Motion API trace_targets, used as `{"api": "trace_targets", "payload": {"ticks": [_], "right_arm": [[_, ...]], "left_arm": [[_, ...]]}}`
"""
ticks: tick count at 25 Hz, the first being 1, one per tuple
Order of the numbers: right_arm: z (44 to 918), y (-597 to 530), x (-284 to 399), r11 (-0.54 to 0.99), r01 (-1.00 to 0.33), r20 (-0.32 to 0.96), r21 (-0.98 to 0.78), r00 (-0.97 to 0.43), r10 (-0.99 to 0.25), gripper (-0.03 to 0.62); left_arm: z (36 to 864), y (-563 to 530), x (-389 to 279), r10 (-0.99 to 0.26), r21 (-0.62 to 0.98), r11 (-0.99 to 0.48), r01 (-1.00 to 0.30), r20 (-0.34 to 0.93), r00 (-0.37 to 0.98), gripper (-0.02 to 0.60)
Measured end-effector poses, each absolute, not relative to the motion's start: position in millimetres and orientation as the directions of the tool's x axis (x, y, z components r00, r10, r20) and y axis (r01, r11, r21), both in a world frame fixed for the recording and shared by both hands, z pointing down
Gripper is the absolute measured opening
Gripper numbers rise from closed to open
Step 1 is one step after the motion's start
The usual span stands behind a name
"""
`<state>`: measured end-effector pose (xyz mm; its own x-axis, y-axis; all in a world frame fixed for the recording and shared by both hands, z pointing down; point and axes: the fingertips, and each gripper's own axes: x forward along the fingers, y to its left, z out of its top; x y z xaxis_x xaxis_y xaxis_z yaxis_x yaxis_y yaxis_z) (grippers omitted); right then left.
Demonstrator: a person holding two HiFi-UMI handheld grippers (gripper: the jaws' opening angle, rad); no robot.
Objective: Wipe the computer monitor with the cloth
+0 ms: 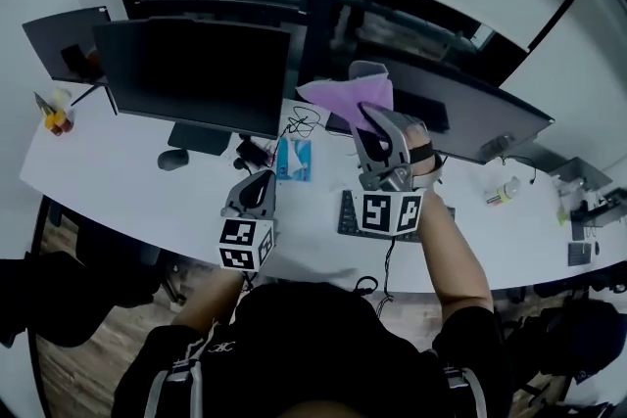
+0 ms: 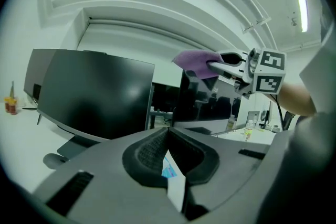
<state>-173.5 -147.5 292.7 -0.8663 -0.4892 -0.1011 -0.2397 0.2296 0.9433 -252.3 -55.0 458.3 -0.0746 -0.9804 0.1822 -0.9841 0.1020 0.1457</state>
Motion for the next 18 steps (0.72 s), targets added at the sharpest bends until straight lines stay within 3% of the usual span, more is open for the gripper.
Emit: {"api": "trace_targets", "payload": {"ticks": [5, 12, 18], "right_arm": [[287, -158, -204, 0.024, -0.074, -0.057, 0.997, -0.899, -0.434, 0.087], [278, -190, -232, -0.239, 0.129, 0.002, 0.962, -0.884, -0.467, 0.084], [253, -205, -247, -0.347, 0.174, -0.016, 0.922, -0.875, -0.483, 0.083]], "left_arm": [[466, -50, -253, -0.975, 0.152, 0.136, -0.979, 0.194, -0.105, 0.014], [468, -41, -260, -0.969, 0.149, 0.176, -0.973, 0.198, -0.145, 0.014], [466, -36, -267, -0.966, 0.148, 0.202, -0.968, 0.196, -0.172, 0.014]]}}
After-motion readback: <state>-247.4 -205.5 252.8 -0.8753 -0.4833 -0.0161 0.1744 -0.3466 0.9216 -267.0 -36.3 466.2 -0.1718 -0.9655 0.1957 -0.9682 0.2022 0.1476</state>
